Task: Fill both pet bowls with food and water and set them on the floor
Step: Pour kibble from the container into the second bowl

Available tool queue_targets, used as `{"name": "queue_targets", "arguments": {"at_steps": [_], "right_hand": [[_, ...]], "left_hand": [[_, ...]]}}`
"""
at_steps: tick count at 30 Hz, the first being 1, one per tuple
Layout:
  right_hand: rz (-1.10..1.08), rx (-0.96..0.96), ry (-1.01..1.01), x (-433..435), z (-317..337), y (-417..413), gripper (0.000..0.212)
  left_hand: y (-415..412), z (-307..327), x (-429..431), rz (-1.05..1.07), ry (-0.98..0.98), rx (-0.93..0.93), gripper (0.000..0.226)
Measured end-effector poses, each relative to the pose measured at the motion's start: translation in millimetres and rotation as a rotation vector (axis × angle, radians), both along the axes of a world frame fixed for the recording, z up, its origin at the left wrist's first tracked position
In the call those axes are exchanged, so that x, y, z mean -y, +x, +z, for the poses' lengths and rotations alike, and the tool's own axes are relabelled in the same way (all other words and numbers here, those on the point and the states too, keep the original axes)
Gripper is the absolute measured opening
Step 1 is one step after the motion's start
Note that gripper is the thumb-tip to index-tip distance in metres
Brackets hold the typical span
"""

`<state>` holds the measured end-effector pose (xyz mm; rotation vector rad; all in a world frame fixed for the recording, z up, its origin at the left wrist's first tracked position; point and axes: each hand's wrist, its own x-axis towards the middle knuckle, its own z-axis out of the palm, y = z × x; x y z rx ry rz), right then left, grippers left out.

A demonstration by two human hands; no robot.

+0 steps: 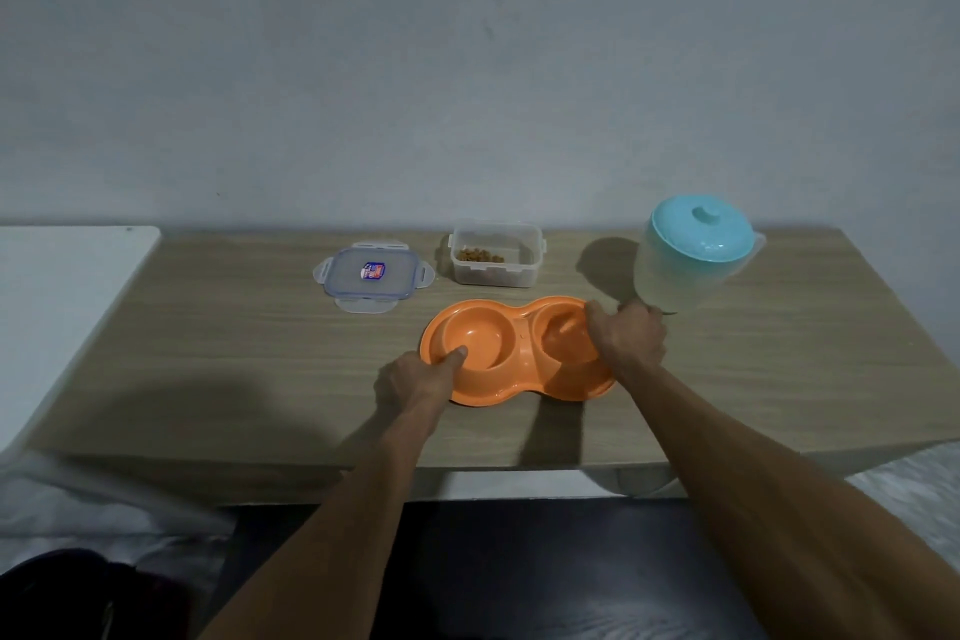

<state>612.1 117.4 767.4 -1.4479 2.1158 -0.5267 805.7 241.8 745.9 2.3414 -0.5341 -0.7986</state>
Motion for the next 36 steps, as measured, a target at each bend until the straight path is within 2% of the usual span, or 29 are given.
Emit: {"name": "queue_targets", "arguments": {"at_steps": [3, 7, 13, 20, 23, 28, 36], "right_hand": [[0.158, 0.026, -0.083, 24, 12, 31, 0.052], [0.214, 0.196, -0.007, 60, 9, 71, 0.057], [0.103, 0.429, 0.121, 82, -7, 95, 0.055], [0.099, 0.688, 0.176, 79, 11, 89, 0.034], [0.151, 0.653, 0.093, 68, 28, 72, 0.008], [0.285, 0.678, -0.029, 35, 52, 43, 0.034], [0.481, 0.450, -0.230, -16, 69, 23, 0.025]], "left_hand": [[-3, -2, -8, -0.065, -0.118, 0.000, 0.060], [-9, -9, -23, -0.196, -0.254, 0.053, 0.077], [-1, -21, -36, -0.437, -0.167, 0.337, 0.102], [-1, -22, -35, -0.512, -0.074, 0.409, 0.102], [-1, -22, -34, -0.510, -0.057, 0.428, 0.099], [-1, -18, -32, -0.528, -0.026, 0.453, 0.094], [-1, -15, -27, -0.564, 0.024, 0.452, 0.088]]}}
